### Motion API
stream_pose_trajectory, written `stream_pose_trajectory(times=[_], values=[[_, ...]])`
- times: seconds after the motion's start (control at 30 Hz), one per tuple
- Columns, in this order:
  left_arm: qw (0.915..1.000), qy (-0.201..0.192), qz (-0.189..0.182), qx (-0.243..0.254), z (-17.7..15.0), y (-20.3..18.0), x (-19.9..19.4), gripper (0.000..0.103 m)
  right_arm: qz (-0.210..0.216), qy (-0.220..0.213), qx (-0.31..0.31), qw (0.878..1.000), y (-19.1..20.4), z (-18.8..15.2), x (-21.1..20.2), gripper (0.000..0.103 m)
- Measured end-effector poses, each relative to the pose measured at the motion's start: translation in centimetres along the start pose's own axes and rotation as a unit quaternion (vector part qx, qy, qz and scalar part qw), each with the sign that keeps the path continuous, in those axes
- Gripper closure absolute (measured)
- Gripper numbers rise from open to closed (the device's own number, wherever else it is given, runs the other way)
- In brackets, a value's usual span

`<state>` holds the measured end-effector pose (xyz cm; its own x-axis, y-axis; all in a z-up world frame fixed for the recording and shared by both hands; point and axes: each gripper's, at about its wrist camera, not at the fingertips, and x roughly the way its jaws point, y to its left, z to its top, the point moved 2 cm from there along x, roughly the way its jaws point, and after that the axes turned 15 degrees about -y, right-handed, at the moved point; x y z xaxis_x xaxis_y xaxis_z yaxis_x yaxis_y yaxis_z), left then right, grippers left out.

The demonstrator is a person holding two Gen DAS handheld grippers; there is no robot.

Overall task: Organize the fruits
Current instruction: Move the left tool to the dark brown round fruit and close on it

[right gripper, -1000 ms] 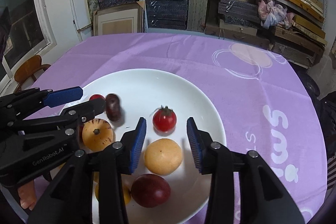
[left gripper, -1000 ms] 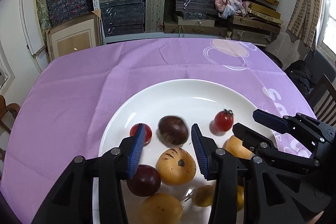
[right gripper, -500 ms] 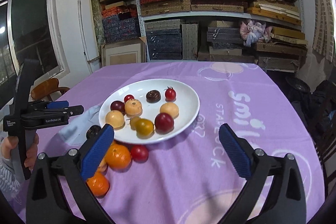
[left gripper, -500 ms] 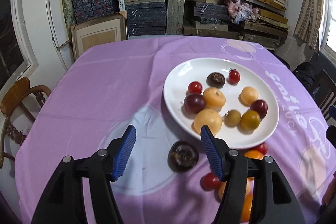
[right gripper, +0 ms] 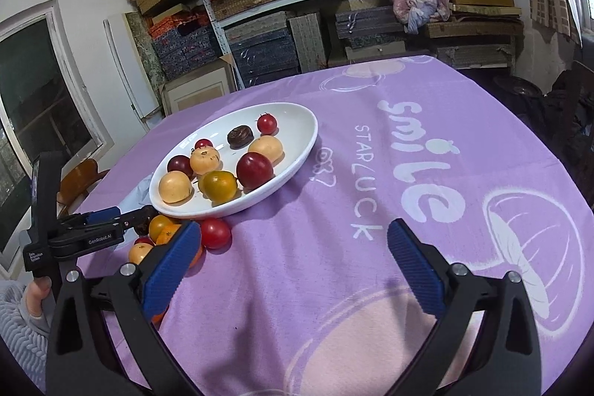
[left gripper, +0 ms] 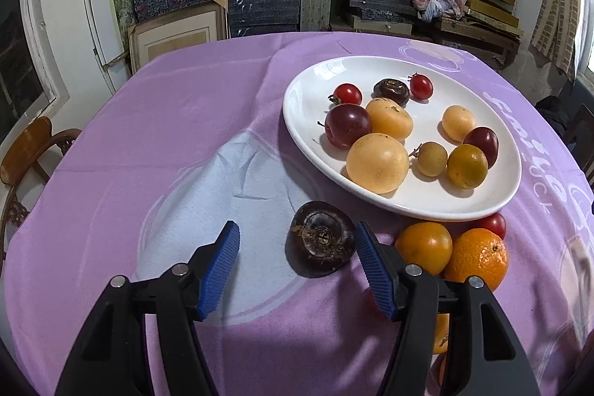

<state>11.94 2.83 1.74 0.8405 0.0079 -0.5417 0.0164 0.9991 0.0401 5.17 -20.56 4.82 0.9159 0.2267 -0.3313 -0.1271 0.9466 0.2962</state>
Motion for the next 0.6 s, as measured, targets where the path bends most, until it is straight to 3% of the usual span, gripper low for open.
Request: stream_pose_trajectory(times=[0.6], values=[[0.9989,0.030,-0.011,-0.033,-0.7,1.0,3.0,0.034,0.002,0.021,-0.020,1.000,0.8,-1.1,1.1,0.004]])
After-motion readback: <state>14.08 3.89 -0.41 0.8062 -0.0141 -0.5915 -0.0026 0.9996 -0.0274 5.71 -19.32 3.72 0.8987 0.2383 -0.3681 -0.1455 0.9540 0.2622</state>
